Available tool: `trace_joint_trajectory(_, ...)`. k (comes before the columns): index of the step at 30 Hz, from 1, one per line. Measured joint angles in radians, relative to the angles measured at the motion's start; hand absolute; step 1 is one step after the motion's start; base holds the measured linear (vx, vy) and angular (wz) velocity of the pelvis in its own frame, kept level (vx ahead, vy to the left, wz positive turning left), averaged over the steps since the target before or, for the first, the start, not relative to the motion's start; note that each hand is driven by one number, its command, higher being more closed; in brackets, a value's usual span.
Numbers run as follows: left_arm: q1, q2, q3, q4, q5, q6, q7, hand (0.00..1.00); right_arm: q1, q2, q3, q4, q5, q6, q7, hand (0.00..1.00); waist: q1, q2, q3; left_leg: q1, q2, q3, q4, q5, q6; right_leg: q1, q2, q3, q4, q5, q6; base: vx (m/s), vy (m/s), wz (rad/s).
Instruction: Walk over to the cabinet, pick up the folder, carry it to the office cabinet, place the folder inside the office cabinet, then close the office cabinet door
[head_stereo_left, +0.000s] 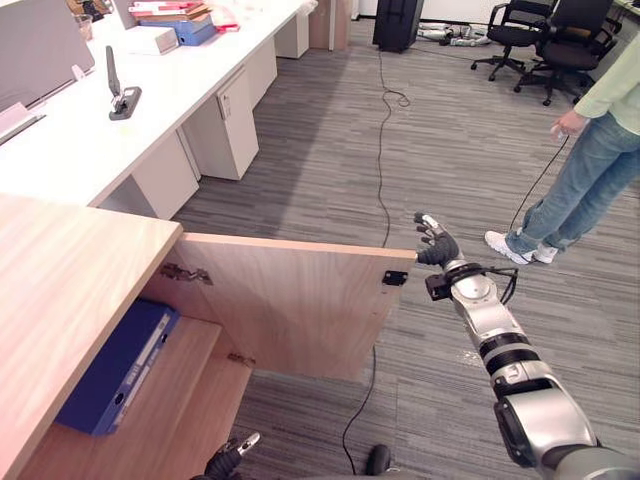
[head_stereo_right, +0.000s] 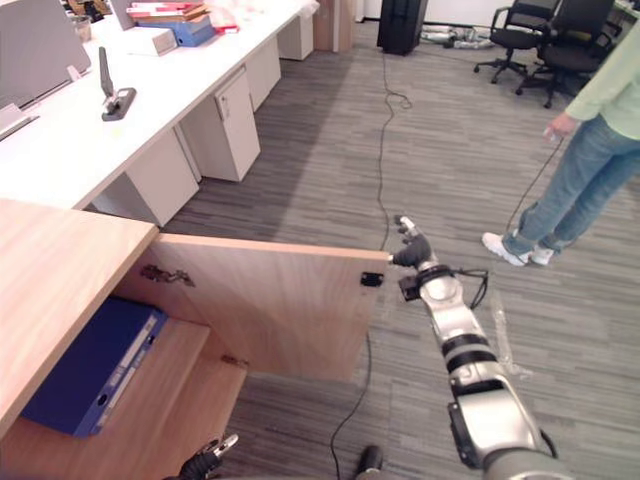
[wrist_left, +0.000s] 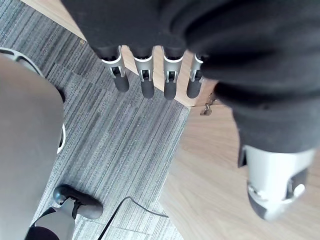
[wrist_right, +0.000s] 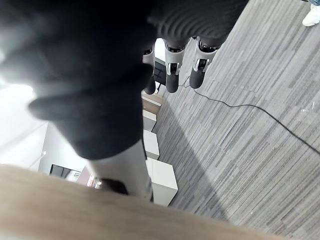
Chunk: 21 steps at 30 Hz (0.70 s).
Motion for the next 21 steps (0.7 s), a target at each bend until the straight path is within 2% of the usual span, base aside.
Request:
trace_joint_trajectory(4,0.002,0.002,-0.004,-0.011,0.005,0.0,-0.003,0.0,-0.023,-0.056,0.104,-0.013,-0.054,-0.013,0.054,0.0,0.0,-0.004,0.006,0.003,0.009,-0.002,-0.011,-0.008,-0.013,-0.002,0.015,-0.002,-0.001,0.002,-0.003,-0.08,-0.013,0.01)
trace_joint_trajectory(6,0.002,0.003,-0.008,-0.015,0.008,0.0,-0.016,0.0,-0.023,-0.107,0.195,-0.066,-0.09,-0.031,0.112,0.0,-0.003,-0.007,0.009,0.003,0.02,-0.002,-0.014,-0.018,-0.027,-0.005,0.027,-0.001,-0.001,0.003,-0.006,-0.08,-0.024,-0.02)
trace_joint_trajectory(12,0.0,0.014,-0.025,-0.021,0.027,0.002,-0.037,0.0,-0.008,-0.192,0.334,-0.16,-0.155,-0.039,0.251,0.0,-0.01,-0.015,0.015,0.001,0.04,0.003,-0.045,-0.031,-0.047,-0.032,0.056,0.005,-0.001,0.005,-0.012,-0.1,-0.032,-0.08)
trace_joint_trajectory(14,-0.001,0.024,-0.023,-0.029,0.05,0.002,-0.041,0.0,0.029,-0.23,0.433,-0.255,-0.169,-0.04,0.314,0.0,-0.015,-0.026,0.022,0.001,0.048,0.008,-0.041,-0.031,-0.048,-0.035,0.066,0.01,-0.001,0.003,-0.017,-0.13,-0.062,-0.11)
trace_joint_trajectory(19,0.0,0.026,-0.014,-0.029,0.054,0.003,-0.044,0.0,0.086,-0.237,0.588,-0.394,-0.158,-0.086,0.428,0.0,-0.025,-0.028,0.023,-0.005,0.064,0.016,-0.039,-0.027,-0.052,-0.045,0.084,0.017,-0.001,0.001,-0.024,-0.08,-0.058,-0.07)
trace_joint_trajectory(21,0.0,0.025,-0.01,-0.038,0.053,0.003,-0.044,0.0,0.128,-0.209,0.663,-0.461,-0.129,-0.111,0.46,0.0,-0.023,-0.03,0.023,-0.027,0.071,0.013,-0.027,-0.026,-0.053,-0.061,0.088,0.018,-0.001,0.002,-0.026,-0.06,-0.055,-0.01)
